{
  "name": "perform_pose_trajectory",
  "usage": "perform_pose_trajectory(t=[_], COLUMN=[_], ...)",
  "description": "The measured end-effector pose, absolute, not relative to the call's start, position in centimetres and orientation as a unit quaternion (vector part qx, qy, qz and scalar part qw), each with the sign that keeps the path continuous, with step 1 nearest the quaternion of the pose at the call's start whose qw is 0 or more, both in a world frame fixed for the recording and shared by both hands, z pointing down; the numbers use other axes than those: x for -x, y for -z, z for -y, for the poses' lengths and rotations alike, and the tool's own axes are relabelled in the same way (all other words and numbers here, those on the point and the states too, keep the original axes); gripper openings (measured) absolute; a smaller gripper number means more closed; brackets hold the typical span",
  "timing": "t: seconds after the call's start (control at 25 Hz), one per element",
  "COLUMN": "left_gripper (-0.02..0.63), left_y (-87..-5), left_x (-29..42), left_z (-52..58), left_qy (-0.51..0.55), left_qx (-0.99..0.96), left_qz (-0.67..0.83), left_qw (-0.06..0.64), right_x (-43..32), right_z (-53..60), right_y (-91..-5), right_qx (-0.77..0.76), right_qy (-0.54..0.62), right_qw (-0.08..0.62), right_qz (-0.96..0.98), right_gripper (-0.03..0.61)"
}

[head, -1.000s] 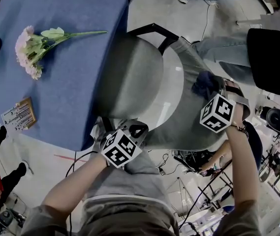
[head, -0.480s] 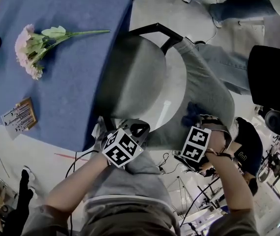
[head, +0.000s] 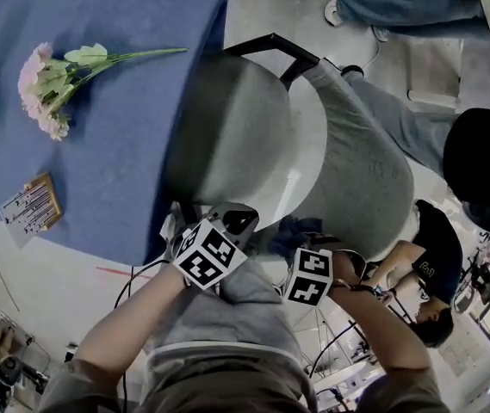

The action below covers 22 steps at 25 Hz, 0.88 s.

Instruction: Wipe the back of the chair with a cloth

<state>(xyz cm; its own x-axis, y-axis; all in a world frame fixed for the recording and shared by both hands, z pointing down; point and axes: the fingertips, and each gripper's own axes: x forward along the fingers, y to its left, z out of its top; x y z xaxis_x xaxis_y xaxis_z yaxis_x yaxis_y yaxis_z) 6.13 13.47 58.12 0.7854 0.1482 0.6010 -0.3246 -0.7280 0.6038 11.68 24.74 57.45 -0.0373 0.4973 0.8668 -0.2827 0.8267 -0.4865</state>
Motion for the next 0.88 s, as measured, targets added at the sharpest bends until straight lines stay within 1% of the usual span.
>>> perform_pose_trajectory(t=[0.08, 0.2, 0.32, 0.44, 0.6, 0.76, 0.88], left_gripper=[0.015, 0.015, 0.015, 0.015, 0.015, 0.015, 0.015], left_y=[-58.3, -58.5, -58.4, -58.4, -58.6, -58.4, -58.4], left_x=[-6.0, -5.9, -5.8, -5.7, -5.5, -5.8, -5.9], left_z=[-13.5, -13.7, -13.6, -13.3, -12.7, -12.8, -12.8], left_qy=[-0.326, -0.329, -0.330, -0.331, -0.332, -0.331, -0.330], left_qx=[-0.870, -0.869, -0.868, -0.866, -0.864, -0.864, -0.864], left_qz=[0.051, 0.051, 0.051, 0.054, 0.062, 0.060, 0.059], left_qw=[0.366, 0.367, 0.368, 0.371, 0.374, 0.375, 0.376], right_x=[-14.2, -20.6, -24.6, -26.8, -27.4, -26.7, -26.6], right_z=[-23.4, -18.7, -12.2, -5.5, 0.9, 4.3, 3.7], right_y=[-58.4, -59.7, -59.8, -58.8, -57.5, -56.8, -57.8], right_qx=[0.082, 0.056, -0.013, -0.072, -0.135, -0.169, -0.155], right_qy=[-0.249, -0.150, -0.086, -0.030, -0.002, 0.069, 0.100], right_qw=[0.718, 0.793, 0.823, 0.835, 0.820, 0.805, 0.810], right_qz=[0.645, 0.587, 0.561, 0.545, 0.556, 0.564, 0.557], right_gripper=[0.074, 0.074, 0.074, 0.074, 0.077, 0.077, 0.075])
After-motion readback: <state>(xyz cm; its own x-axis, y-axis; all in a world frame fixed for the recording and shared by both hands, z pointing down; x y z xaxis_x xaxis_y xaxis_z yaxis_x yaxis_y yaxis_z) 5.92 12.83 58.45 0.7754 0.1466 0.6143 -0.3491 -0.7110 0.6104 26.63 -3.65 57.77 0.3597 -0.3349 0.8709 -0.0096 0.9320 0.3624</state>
